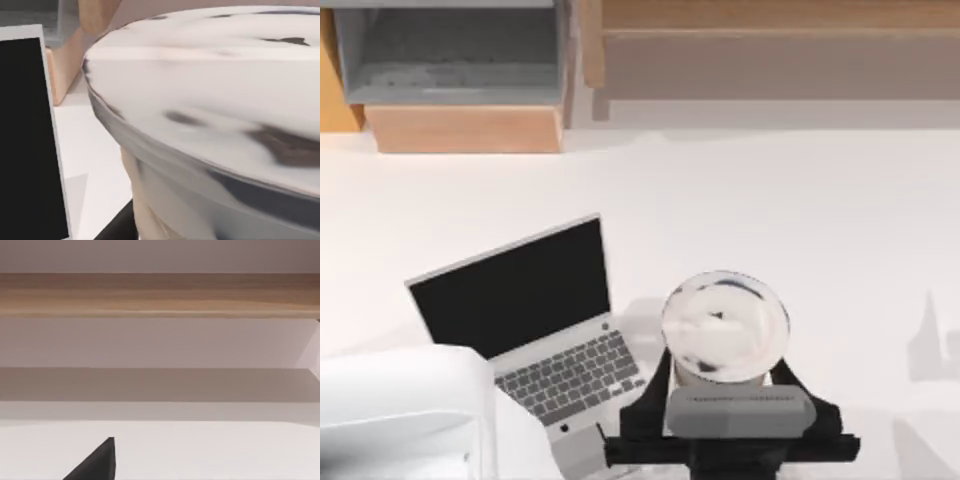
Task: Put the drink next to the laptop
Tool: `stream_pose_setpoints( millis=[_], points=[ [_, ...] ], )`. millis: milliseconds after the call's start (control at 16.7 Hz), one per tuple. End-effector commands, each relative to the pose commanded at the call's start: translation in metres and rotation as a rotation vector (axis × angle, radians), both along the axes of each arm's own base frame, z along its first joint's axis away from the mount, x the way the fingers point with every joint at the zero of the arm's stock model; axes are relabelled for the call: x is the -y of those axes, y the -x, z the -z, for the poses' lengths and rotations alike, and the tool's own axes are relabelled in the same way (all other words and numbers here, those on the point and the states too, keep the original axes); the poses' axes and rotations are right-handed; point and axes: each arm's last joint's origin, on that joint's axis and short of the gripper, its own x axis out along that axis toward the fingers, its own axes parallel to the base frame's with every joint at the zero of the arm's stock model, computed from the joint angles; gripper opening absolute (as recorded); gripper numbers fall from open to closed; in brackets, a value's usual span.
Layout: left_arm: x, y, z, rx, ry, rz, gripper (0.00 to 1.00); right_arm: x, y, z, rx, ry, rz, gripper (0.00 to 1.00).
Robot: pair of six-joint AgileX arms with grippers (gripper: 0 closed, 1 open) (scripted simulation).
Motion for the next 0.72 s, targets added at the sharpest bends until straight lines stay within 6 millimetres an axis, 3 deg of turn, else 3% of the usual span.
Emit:
stream_pose_setpoints(
  millis=[240, 720],
  points=[
    [-0.0008, 0.0001, 0.0018, -0.002, -0.007, 0.001, 0.00, 0.0000, 0.0000, 0.0000, 0.000, 0.000, 0.000, 1.00],
    [-0.0008, 0.0001, 0.0018, -0.002, -0.007, 0.001, 0.60, 0.0000, 0.0000, 0.0000, 0.000, 0.000, 0.000, 1.00]
  ],
)
